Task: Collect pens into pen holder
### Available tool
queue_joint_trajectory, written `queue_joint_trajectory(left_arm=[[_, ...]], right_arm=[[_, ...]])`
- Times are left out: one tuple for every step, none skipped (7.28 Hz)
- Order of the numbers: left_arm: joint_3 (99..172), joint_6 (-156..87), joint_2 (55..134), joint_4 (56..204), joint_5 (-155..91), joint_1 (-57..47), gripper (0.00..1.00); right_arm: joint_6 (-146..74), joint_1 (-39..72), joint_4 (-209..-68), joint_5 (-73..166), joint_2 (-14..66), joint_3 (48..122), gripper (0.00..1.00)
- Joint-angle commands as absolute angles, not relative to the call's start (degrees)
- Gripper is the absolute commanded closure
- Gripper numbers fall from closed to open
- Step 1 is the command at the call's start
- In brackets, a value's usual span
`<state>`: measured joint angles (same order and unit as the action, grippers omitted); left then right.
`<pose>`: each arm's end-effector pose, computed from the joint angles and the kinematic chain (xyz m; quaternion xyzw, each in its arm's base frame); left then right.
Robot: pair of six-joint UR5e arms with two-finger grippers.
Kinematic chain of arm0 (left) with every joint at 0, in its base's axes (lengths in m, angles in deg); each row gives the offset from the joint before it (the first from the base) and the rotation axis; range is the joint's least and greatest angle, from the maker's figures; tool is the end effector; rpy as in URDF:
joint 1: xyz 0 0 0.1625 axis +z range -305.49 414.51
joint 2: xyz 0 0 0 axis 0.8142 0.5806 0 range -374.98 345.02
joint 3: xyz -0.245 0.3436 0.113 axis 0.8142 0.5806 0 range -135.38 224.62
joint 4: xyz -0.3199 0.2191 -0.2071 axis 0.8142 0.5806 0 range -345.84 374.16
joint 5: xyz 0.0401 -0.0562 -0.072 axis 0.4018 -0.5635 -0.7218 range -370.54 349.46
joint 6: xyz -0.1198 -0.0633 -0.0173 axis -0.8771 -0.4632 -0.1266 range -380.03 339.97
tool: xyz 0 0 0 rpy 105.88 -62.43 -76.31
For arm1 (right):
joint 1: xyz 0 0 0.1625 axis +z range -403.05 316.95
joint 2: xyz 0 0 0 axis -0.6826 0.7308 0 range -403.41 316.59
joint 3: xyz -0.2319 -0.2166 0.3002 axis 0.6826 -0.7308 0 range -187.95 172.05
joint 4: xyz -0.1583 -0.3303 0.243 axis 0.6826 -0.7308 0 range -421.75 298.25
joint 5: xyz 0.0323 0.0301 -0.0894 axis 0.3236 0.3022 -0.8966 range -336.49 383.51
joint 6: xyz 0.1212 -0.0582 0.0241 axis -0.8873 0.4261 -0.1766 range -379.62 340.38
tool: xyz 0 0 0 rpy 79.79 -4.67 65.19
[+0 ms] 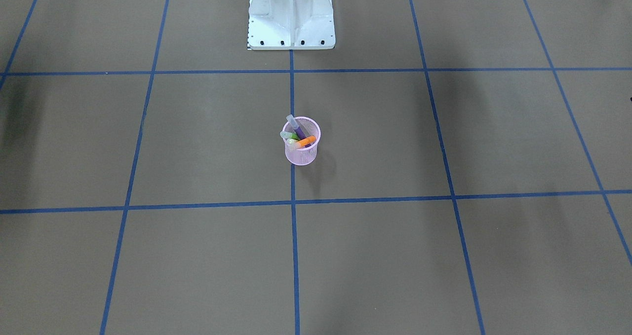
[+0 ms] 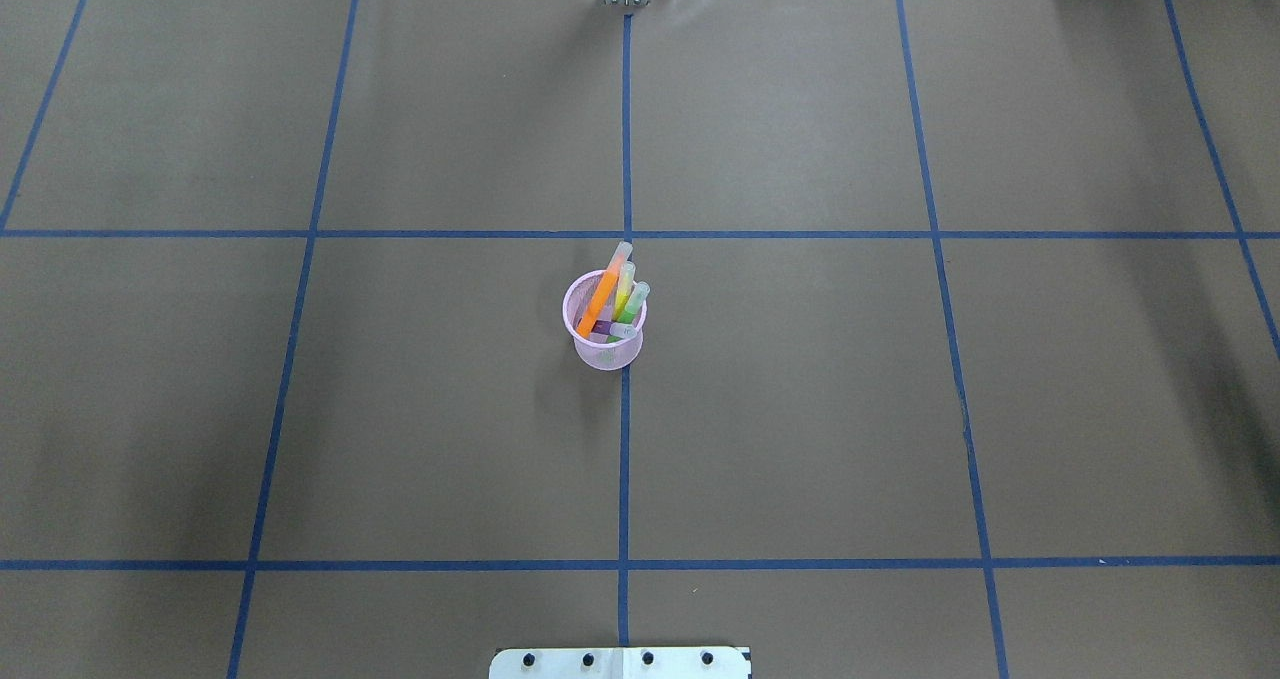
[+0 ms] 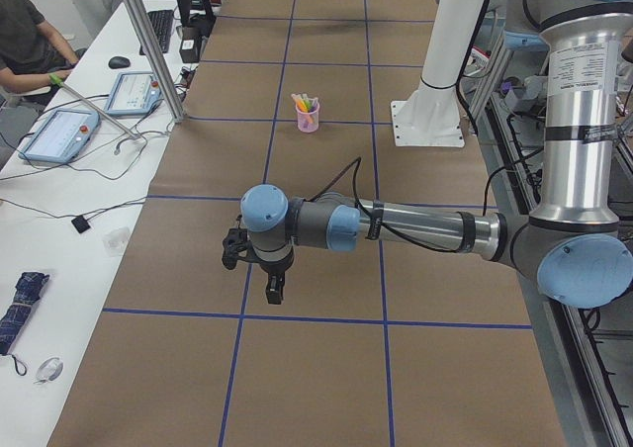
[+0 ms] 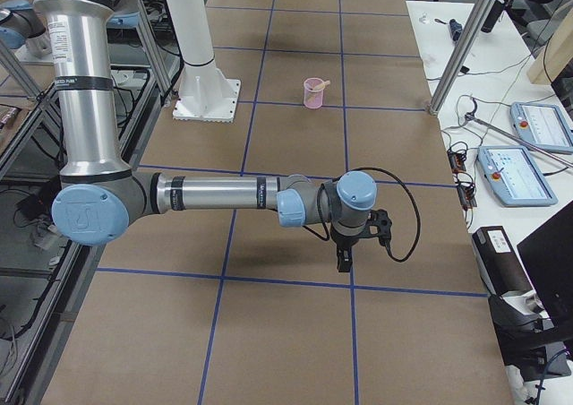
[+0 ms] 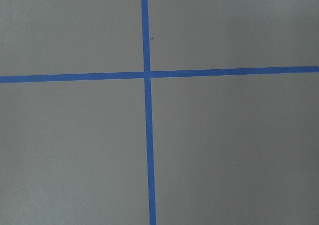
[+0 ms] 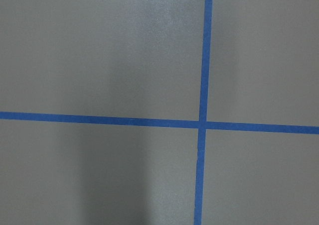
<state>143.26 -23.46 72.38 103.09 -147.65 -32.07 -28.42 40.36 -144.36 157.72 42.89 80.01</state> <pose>-0.0030 -0.5050 0.6391 0.0155 0.4009 0.0171 0.9158 -0.0265 -0.5614 0.6673 0.0221 -0.3816 -0.0118 0.9240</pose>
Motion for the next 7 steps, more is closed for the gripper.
queue_joint_trajectory(left_arm=[[143.32,-23.46,72.38,103.1,-147.65,-32.15,0.0],[143.41,-23.46,72.38,103.1,-147.65,-32.15,0.0],[143.49,-23.46,72.29,103.1,-147.74,-32.06,0.0],[144.1,-23.46,71.77,103.1,-147.74,-32.06,0.0],[145.33,-23.46,70.98,103.1,-147.74,-32.06,0.0],[146.56,-23.46,69.93,103.1,-147.65,-32.06,0.0],[147.79,-23.46,68.53,103.1,-147.65,-32.15,0.0]], right_arm=[[-28.49,40.36,-144.36,157.72,42.9,80.21,0.0],[-28.58,40.36,-144.36,157.72,43.07,80.29,0.0],[-28.58,40.36,-144.36,157.72,43.86,80.9,0.0],[-28.67,40.36,-144.36,157.72,44.91,82.13,0.0],[-28.67,40.36,-144.36,157.72,46.14,83.45,0.0],[-28.76,40.36,-144.36,157.72,47.11,84.5,0.0],[-28.76,40.36,-144.36,157.72,48.42,85.73,0.0]])
